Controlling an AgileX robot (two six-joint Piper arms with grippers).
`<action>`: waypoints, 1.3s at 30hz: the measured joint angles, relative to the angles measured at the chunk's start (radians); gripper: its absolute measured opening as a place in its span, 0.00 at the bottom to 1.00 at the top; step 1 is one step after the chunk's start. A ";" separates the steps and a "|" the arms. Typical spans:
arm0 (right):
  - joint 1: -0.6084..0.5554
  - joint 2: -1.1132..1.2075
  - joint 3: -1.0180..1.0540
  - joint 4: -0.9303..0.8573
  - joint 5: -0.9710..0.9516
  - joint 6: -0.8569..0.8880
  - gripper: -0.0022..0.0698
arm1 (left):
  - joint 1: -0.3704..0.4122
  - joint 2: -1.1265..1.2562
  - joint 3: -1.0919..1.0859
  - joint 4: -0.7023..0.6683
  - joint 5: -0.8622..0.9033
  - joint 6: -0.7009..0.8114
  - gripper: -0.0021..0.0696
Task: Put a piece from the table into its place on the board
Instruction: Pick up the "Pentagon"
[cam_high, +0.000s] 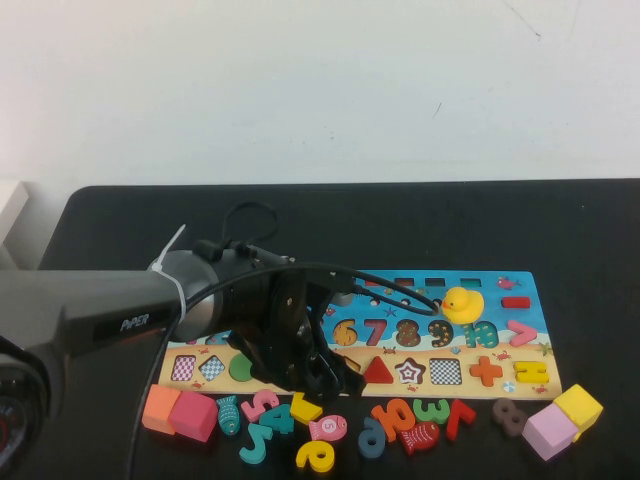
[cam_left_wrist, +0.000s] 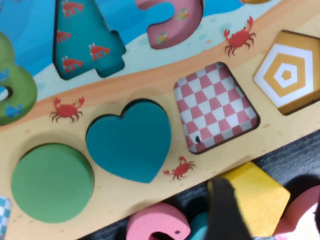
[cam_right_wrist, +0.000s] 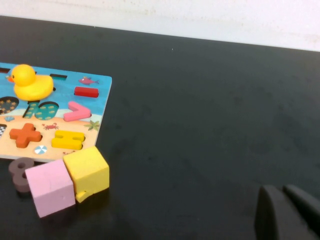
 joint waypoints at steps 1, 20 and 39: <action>0.000 0.000 0.000 0.000 0.000 0.000 0.06 | 0.000 0.000 0.000 0.000 0.000 -0.002 0.54; 0.000 0.000 0.000 0.000 0.000 0.000 0.06 | 0.000 0.051 -0.007 -0.036 -0.003 -0.037 0.60; 0.000 0.000 0.000 0.000 0.000 0.000 0.06 | 0.000 0.060 -0.009 -0.007 0.021 -0.040 0.45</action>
